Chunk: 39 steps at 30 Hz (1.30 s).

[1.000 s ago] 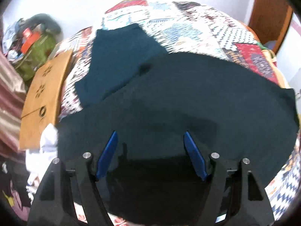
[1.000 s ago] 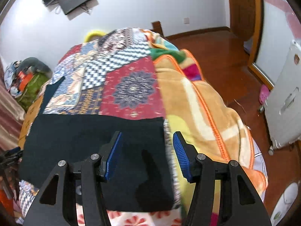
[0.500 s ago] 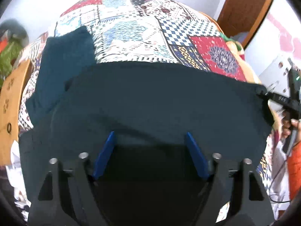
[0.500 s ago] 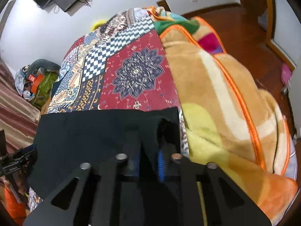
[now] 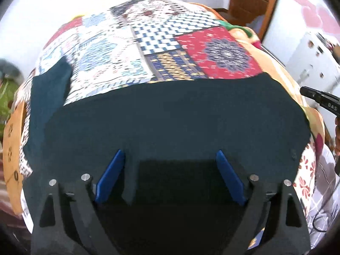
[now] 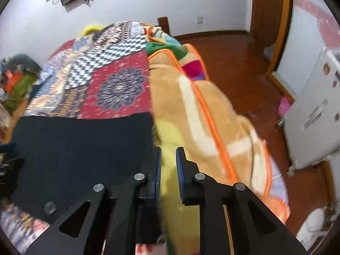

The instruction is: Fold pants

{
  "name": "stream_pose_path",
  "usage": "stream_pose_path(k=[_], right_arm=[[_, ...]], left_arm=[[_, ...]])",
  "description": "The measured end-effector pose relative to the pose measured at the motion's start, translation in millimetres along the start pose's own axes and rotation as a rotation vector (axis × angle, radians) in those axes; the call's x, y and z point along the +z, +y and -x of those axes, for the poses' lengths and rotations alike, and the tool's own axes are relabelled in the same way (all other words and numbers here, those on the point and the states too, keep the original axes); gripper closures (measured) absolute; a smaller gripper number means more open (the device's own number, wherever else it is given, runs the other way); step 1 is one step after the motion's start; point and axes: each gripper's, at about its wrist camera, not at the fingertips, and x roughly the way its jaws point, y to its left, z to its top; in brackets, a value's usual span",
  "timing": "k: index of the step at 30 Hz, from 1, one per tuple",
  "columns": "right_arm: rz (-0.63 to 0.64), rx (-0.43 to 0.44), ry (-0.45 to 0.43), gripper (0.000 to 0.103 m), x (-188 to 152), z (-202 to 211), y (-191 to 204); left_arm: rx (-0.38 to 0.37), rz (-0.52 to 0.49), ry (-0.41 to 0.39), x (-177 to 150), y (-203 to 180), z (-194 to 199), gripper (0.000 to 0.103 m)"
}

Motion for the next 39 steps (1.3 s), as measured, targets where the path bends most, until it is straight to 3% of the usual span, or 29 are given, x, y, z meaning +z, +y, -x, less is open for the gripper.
stream_pose_path(k=[4,8,13,17,21,25,30,39], right_arm=[[0.010,0.073,0.023,0.055,-18,9,17],[0.014,0.098,0.087,0.054,-50,-6,40],[0.031,0.049,0.068,0.054,-64,6,47],[-0.063,0.104,0.035,0.054,-70,29,35],[-0.137,0.134,0.029,0.054,-81,36,29],[-0.197,0.164,0.059,0.054,-91,27,27],[-0.274,0.201,0.082,0.054,-94,10,25],[-0.376,0.244,0.034,0.054,-69,-9,21]], left_arm=[[0.008,-0.072,0.014,6,-33,-8,0.015],[0.019,-0.125,0.029,10,-60,-14,0.015],[0.029,-0.186,0.050,14,-84,-22,0.015],[-0.021,-0.183,0.082,19,-98,-29,0.014],[-0.023,-0.201,0.084,21,-109,-28,0.015],[-0.017,-0.162,0.006,20,-97,-3,0.015],[0.028,-0.085,-0.102,11,-56,40,0.015],[0.048,0.005,-0.133,-20,-10,62,0.015]])
